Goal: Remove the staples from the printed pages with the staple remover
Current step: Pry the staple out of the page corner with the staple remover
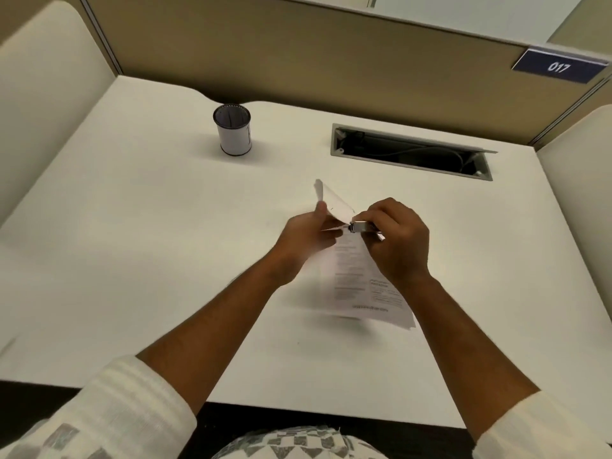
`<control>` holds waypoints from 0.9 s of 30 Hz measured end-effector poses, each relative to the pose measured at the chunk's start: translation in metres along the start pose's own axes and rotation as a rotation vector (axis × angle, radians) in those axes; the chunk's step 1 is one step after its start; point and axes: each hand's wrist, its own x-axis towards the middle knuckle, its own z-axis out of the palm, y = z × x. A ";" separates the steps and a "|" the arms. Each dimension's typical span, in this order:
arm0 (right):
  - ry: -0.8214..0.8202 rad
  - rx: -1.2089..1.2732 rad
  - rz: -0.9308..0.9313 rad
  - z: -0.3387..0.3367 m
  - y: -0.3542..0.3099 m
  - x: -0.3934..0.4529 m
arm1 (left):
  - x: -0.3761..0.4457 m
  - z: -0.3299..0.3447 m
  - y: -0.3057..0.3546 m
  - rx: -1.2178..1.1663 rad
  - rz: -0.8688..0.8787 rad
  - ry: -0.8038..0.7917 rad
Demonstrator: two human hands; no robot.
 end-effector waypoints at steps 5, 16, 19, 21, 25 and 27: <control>0.114 -0.031 -0.146 -0.023 -0.007 0.009 | -0.007 0.013 0.031 -0.432 0.008 -0.108; -0.045 0.099 -0.184 0.004 -0.029 -0.053 | -0.036 -0.028 -0.034 -0.348 -0.099 -0.063; -0.161 0.057 -0.092 0.025 -0.030 -0.083 | -0.044 -0.050 -0.058 -0.355 -0.151 0.051; -0.196 -0.011 0.046 0.036 -0.026 -0.100 | -0.046 -0.063 -0.065 -0.387 -0.163 0.092; -0.226 -0.124 0.266 0.048 -0.009 -0.120 | -0.046 -0.079 -0.072 -0.334 -0.183 0.182; -0.226 -0.164 0.315 0.045 0.000 -0.127 | -0.044 -0.085 -0.073 -0.284 -0.197 0.277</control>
